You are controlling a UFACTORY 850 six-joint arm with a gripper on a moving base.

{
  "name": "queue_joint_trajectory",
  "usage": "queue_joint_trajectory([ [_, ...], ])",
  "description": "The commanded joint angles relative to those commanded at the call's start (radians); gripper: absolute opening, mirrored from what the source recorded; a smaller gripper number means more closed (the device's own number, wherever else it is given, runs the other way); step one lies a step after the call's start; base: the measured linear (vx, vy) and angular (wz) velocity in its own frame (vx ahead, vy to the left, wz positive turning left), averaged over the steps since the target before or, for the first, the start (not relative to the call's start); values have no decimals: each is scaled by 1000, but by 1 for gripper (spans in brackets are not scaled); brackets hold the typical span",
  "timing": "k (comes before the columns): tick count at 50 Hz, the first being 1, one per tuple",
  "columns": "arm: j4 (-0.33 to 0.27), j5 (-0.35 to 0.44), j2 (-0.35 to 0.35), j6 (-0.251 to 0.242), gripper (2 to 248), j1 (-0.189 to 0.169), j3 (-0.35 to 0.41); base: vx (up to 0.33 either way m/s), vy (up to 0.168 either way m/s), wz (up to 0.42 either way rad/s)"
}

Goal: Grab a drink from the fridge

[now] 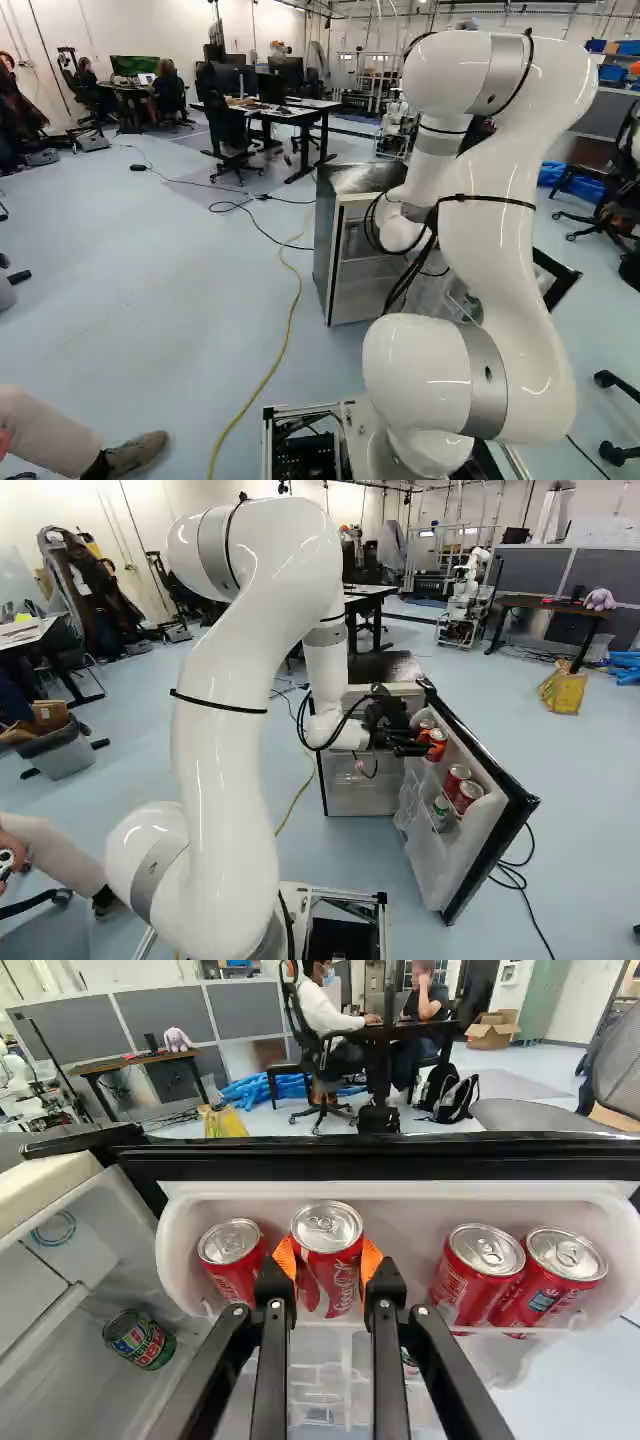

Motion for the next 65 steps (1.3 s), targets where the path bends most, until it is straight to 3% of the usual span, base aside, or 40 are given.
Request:
queue_joint_trajectory([
  [65, -24, 69, 78, 0, 82, 53, 125, 0, 0, 0],
])
